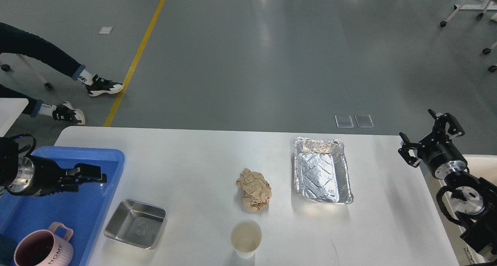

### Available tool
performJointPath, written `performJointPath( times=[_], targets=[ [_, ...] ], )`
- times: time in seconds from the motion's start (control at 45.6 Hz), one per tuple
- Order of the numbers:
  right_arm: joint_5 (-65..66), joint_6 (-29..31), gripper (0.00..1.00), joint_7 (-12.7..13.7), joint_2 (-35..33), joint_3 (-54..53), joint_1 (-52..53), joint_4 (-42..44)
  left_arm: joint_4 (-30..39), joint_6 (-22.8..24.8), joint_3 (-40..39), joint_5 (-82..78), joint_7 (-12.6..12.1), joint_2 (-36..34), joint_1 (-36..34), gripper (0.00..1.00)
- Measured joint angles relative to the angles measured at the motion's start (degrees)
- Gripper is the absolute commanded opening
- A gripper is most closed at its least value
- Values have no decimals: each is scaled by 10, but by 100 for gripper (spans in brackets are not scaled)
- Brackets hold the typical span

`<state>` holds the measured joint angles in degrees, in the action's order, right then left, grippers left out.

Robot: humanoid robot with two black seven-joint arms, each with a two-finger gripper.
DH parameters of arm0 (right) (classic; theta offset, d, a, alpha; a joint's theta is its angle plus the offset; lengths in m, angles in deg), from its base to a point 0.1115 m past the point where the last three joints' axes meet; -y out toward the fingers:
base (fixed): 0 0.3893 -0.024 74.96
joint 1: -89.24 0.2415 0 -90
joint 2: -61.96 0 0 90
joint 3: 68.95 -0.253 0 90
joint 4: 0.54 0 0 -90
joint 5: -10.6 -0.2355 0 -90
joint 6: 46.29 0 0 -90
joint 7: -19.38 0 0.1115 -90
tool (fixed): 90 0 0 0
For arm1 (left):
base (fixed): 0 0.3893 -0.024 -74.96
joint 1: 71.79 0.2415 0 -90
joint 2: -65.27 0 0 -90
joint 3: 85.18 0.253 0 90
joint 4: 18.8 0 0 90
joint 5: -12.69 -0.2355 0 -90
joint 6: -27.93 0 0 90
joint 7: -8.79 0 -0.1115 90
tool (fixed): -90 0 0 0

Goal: Tidy desktop
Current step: 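Reach the left gripper toward the small steel tray, then grasp the edge of the small steel tray with the left gripper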

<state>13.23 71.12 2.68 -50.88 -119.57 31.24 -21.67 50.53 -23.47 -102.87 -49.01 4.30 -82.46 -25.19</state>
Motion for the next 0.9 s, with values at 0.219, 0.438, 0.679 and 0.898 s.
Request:
performJointPath(
  times=[0.219,0.438,0.679,0.898],
  targets=[
    [0,0,100,0,-1,0,-1,1,-1,-9,18,-2,-32,28,15,98],
    [0,0,100,-1,1,0,-1,1,-26,-27,21,-3,-35,64,29,98],
    [0,0,100,-1,1,0,-1,1,-65,-28,22,-22,-35,119,37,98],
    [0,0,100,-2,1,0,-2,1,-79,-32,37,-33,-34,148,39,98]
  ],
)
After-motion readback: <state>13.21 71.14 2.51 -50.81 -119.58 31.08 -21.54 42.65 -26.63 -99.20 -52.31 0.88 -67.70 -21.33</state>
